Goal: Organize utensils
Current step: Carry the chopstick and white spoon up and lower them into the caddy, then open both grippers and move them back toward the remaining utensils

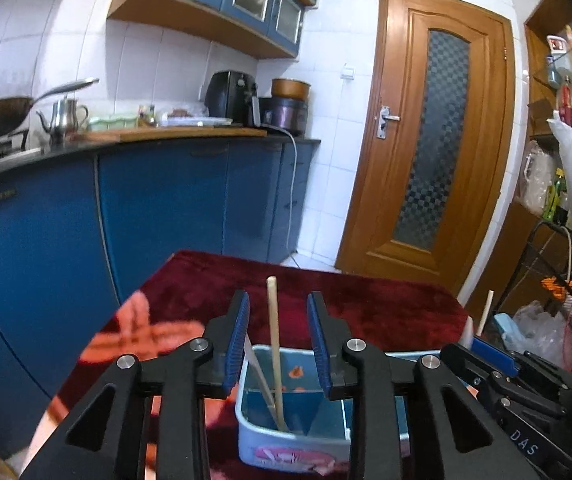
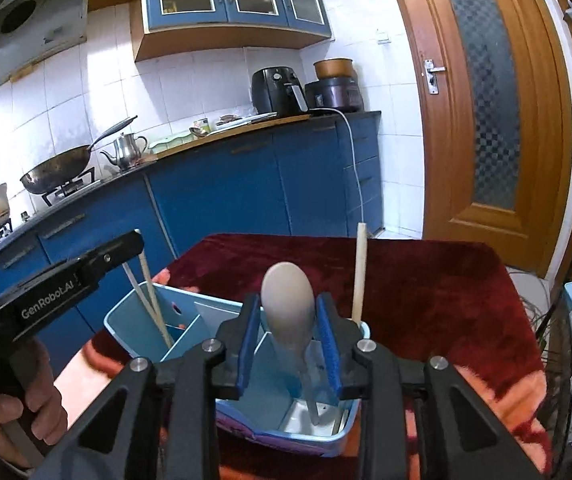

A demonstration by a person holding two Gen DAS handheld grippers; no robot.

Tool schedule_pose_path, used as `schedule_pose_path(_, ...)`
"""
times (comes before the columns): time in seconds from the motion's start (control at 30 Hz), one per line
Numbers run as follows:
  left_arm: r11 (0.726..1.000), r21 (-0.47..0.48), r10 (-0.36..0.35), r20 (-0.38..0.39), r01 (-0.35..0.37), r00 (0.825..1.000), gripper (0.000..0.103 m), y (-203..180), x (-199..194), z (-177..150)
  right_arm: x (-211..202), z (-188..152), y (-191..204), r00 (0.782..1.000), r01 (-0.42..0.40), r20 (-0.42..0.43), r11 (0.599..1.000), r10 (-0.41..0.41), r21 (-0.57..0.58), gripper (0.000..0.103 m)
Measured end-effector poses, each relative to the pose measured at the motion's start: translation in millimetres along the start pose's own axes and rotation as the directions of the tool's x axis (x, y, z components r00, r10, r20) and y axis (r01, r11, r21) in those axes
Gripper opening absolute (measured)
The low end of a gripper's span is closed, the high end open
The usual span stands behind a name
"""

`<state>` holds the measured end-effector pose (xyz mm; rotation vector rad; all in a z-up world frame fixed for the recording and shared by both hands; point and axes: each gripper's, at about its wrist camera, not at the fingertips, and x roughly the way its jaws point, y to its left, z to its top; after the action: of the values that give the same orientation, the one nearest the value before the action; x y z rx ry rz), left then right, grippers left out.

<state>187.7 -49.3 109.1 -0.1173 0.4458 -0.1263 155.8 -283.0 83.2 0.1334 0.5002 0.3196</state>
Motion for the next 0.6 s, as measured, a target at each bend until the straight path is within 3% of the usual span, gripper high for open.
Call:
schedule_pose_path(0.1,1.000,0.007,-0.013,-0.028,0.013,1.000,0.031,1,-3,1,-4,2,3,1.000,-0.019,-0.003,1.000,0.019,0.002,0.040)
schedule_pose_path(0.6,0.996,0.062,-0.059,-0.053,0.062,0.997,0.037,7,-55,2,-54,13,24,1.000,-0.006,0.030,1.000,0.005,0.016,0.040)
